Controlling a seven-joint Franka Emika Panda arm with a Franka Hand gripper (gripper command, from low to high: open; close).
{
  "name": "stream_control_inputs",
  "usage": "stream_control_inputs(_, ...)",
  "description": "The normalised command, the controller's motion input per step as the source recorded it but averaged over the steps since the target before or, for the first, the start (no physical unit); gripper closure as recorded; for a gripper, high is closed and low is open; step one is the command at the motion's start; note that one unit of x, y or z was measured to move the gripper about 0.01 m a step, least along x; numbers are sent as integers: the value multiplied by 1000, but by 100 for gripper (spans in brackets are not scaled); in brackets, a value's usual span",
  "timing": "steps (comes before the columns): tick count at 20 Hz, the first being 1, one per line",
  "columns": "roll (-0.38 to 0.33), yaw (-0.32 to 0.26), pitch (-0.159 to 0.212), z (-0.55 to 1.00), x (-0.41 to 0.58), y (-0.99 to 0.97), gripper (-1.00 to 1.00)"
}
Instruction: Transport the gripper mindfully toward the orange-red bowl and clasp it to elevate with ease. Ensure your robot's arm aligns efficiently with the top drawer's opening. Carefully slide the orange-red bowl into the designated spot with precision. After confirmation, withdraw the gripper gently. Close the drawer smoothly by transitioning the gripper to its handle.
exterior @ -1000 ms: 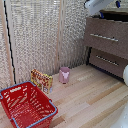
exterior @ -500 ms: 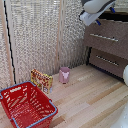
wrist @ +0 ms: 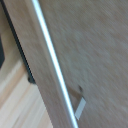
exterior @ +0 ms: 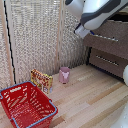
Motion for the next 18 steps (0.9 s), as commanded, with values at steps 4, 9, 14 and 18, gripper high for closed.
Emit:
stream_control_inputs(4,-253,252,62,-195,-71,-14,-100)
stream_control_inputs(9,-153,246,63,337,-305,0,-100)
stream_control_inputs(14,-154,247,41,9,-237,-44,-100)
stream_control_inputs(18,-142,223,15,-273,-9,-30,-100)
